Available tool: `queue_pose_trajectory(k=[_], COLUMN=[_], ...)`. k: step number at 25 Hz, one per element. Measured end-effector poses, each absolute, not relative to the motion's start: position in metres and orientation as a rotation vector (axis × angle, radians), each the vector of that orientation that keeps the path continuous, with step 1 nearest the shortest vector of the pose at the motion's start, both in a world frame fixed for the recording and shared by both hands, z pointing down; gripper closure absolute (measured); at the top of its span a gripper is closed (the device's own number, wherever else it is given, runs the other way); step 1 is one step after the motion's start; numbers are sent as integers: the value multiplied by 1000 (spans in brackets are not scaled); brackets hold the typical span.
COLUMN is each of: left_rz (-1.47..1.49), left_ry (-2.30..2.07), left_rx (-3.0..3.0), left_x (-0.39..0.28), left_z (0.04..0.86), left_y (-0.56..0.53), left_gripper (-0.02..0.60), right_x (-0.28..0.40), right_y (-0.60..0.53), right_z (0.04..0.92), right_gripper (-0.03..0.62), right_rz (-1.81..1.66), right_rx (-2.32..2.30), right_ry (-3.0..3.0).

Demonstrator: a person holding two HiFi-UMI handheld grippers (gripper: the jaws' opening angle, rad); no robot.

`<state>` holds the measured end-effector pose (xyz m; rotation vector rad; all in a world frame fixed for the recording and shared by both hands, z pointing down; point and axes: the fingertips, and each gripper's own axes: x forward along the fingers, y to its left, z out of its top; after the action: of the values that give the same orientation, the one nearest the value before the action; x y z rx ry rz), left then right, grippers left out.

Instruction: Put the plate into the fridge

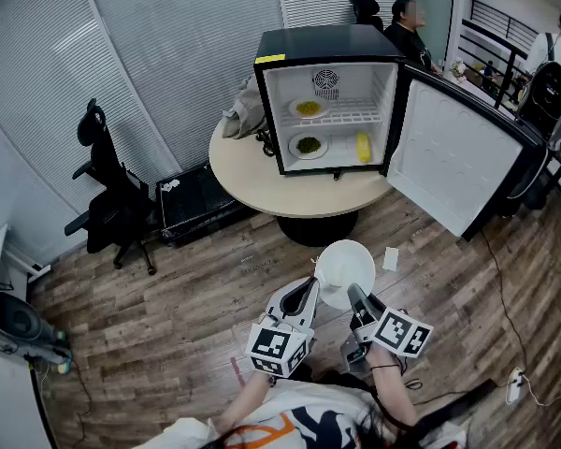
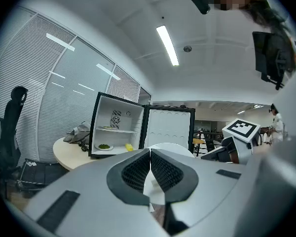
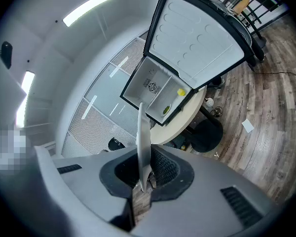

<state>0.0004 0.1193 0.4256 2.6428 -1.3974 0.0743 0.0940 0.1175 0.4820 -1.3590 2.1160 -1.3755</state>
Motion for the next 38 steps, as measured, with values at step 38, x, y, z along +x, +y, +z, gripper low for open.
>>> queue_pose_trajectory(k=[38], left_rz=[150], left_ry=[-1395], left_rx=[2636], left_x=[1], left_z=[440], left_y=[140], left_gripper=[568], right_x=[98], right_y=[132], right_z=[492], right_gripper=[563], right_rz=[-1391], right_rx=[-1380], right_ry=[2102])
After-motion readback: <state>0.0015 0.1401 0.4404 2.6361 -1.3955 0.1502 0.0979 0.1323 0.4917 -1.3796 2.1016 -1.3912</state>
